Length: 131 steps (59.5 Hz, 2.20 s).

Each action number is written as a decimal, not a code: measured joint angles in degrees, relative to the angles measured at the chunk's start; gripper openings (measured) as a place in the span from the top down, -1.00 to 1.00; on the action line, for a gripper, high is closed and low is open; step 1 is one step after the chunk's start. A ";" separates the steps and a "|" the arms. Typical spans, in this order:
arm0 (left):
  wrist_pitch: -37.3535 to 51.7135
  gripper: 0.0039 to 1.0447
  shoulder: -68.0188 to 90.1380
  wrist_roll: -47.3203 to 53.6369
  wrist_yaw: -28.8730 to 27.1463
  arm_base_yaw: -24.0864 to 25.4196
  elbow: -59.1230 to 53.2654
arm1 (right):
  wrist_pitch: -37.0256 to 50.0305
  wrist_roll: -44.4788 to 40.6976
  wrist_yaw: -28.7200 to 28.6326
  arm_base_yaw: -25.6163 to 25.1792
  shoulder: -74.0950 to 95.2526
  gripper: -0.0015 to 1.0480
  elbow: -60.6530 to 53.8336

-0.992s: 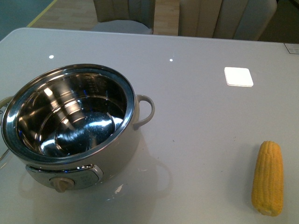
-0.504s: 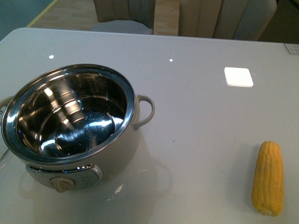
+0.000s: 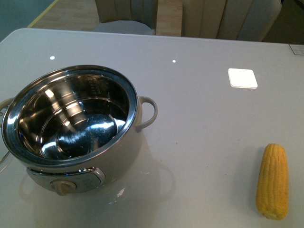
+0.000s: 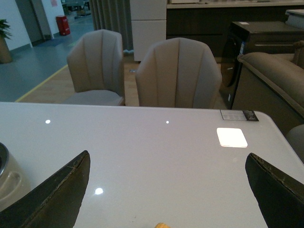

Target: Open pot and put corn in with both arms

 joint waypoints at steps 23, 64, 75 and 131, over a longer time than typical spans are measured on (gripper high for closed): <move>0.00 -0.87 0.00 0.13 0.00 0.00 0.00 | -0.15 0.22 0.17 0.02 0.13 -0.83 0.07; -0.04 -0.87 -0.04 0.17 0.00 0.00 0.00 | 5.18 23.02 10.69 4.92 65.53 -0.83 13.09; -0.04 -0.87 -0.04 0.17 0.00 0.00 0.00 | 9.62 24.79 9.73 6.60 84.59 -0.83 19.06; -0.04 -0.87 -0.04 0.17 0.00 0.00 0.00 | 22.43 25.57 11.47 10.56 122.60 -0.83 31.02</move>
